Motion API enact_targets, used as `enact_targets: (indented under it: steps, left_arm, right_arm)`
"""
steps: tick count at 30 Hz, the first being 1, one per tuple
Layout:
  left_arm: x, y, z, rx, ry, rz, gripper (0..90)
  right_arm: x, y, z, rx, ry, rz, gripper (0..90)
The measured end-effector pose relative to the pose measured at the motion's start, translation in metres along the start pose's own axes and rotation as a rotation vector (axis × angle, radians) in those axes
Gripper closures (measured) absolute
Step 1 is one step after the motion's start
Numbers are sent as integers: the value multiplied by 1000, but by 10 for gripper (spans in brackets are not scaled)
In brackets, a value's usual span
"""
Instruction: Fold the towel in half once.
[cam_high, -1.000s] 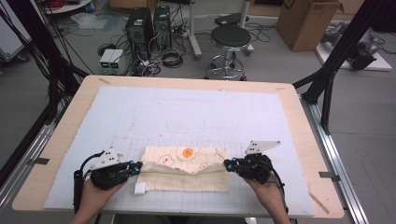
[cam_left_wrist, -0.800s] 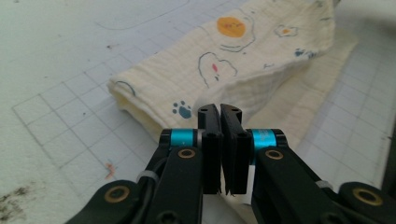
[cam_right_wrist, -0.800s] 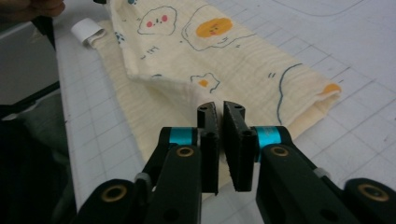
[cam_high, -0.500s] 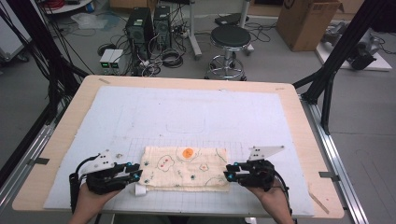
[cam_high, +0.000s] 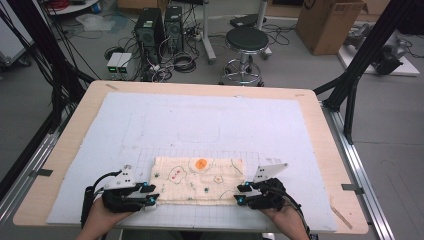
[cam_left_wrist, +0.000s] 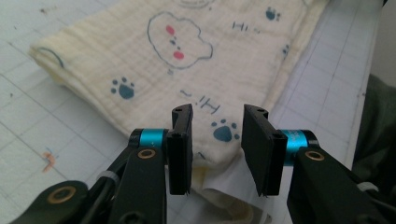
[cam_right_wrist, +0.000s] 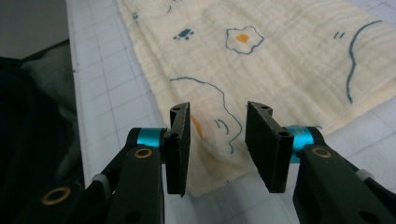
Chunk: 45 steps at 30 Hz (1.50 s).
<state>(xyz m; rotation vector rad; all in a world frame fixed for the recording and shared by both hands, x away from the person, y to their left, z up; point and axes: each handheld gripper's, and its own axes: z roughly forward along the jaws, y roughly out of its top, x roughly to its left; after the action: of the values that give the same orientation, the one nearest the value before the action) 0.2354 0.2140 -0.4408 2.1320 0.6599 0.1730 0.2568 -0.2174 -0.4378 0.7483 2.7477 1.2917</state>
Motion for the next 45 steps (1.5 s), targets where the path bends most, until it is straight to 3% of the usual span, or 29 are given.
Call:
enact_targets:
  steps: [5, 9, 14, 29, 36, 42, 45]
  left_arm:
    - [2, -1, 2, 14, 16, -5, 702]
    - [3, -1, 2, 13, 18, -14, 785]
    - [3, 0, 0, -5, 25, -18, 819]
    - [4, -1, -13, -72, 29, -49, 832]
    - [0, -5, -15, -56, 15, -34, 833]
    - [-2, -6, -12, -33, -12, -15, 831]
    - [-2, -6, -14, -47, -22, -21, 806]
  right_arm:
    - [1, 0, 3, 33, -9, -18, 714]
    - [-2, 0, 2, 23, -2, 1, 794]
    - [-1, 2, 0, 9, 3, 3, 833]
    - [9, 8, -17, -88, 5, 2, 841]
    - [18, 3, -13, -38, 19, -11, 841]
    - [18, -4, -10, -6, 37, -3, 835]
    - [17, -5, -10, -2, 65, -1, 809]
